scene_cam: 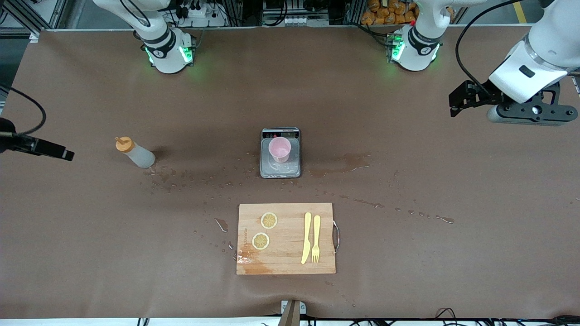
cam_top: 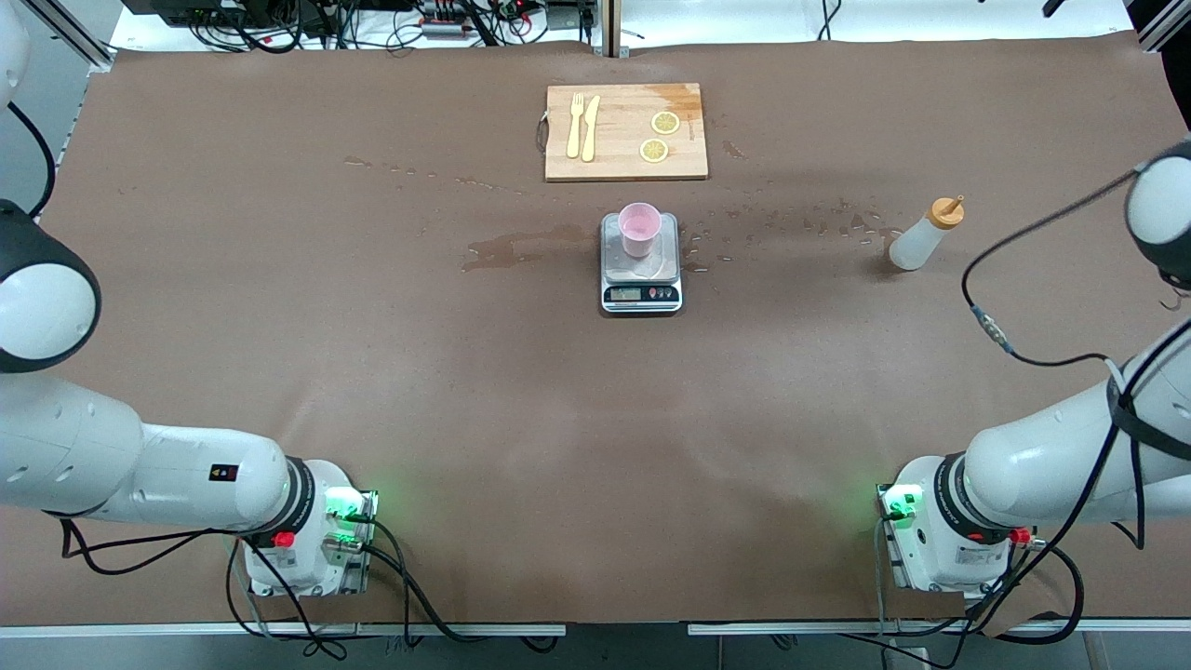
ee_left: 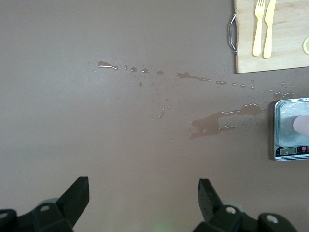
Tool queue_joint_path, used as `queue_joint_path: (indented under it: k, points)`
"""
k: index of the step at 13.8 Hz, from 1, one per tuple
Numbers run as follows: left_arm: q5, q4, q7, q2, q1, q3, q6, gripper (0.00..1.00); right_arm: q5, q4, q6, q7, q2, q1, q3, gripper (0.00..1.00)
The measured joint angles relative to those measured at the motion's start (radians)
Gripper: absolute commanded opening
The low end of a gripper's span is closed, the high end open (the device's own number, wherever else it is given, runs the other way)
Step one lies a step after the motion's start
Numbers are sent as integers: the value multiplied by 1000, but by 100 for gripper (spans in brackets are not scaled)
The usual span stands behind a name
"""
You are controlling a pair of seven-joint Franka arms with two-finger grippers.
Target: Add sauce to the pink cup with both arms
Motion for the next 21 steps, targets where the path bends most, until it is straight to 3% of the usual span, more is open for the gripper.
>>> queue_joint_path:
  k: [5,21]
  points:
    - [0,1,0,0,0,2,0,100,-97,-104,125,-193,-102,10,7,100]
    - [0,3,0,-1,0,3,-3,100,-113,-251,229,-271,-162,-32,11,100]
